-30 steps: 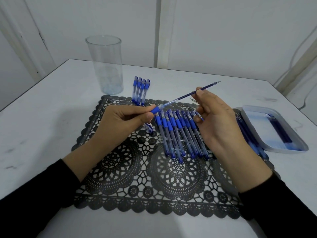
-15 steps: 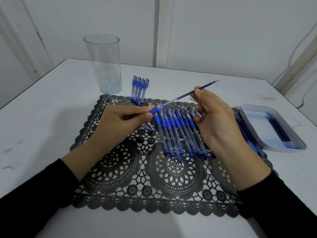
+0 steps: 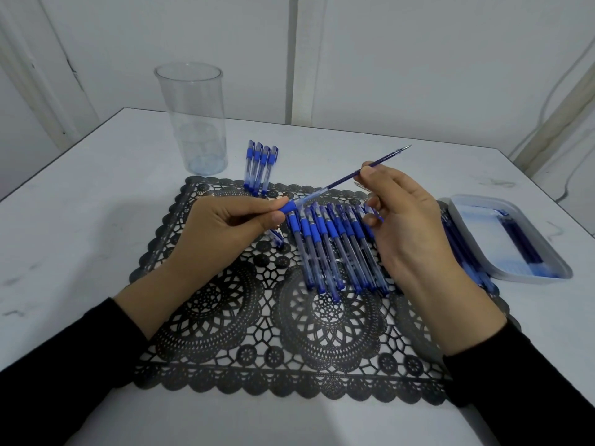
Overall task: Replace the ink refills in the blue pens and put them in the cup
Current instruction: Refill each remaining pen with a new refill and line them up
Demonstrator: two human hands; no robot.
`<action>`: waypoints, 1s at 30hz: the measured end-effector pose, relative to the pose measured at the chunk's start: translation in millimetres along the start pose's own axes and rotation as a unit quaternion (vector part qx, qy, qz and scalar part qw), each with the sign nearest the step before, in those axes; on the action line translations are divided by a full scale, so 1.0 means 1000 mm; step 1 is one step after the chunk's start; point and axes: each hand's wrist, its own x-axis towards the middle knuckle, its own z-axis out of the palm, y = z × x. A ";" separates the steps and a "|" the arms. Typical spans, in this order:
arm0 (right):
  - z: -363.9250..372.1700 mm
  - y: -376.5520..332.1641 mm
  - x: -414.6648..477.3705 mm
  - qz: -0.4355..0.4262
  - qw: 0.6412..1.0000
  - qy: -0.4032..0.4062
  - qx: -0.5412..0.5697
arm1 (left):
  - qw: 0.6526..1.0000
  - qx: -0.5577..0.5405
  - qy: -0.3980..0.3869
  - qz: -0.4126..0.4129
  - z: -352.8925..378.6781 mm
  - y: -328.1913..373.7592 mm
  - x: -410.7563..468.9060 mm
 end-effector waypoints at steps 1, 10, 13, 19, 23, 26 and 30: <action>0.001 -0.001 -0.001 -0.014 1.000 -0.004 -0.013 | 1.000 0.006 0.003 0.005 0.000 -0.001 0.000; 0.015 0.006 -0.014 -0.044 0.987 -0.138 -0.073 | 1.000 -0.003 0.012 0.001 0.000 0.000 -0.001; 0.014 0.008 -0.013 -0.061 0.985 -0.125 -0.099 | 1.000 -0.004 0.017 -0.004 -0.001 -0.001 -0.001; 0.012 0.012 -0.010 -0.094 0.985 -0.112 -0.097 | 1.000 0.004 -0.001 0.005 -0.001 0.000 0.000; 0.010 0.013 -0.007 -0.089 0.986 -0.128 -0.062 | 1.000 0.006 -0.011 0.001 -0.001 -0.002 -0.001; 0.010 0.014 -0.007 -0.091 0.981 -0.152 -0.077 | 1.000 0.007 -0.013 -0.004 -0.001 -0.001 -0.001; 0.012 0.018 -0.006 -0.109 0.970 -0.176 -0.123 | 1.000 0.013 -0.013 -0.023 -0.004 -0.003 -0.001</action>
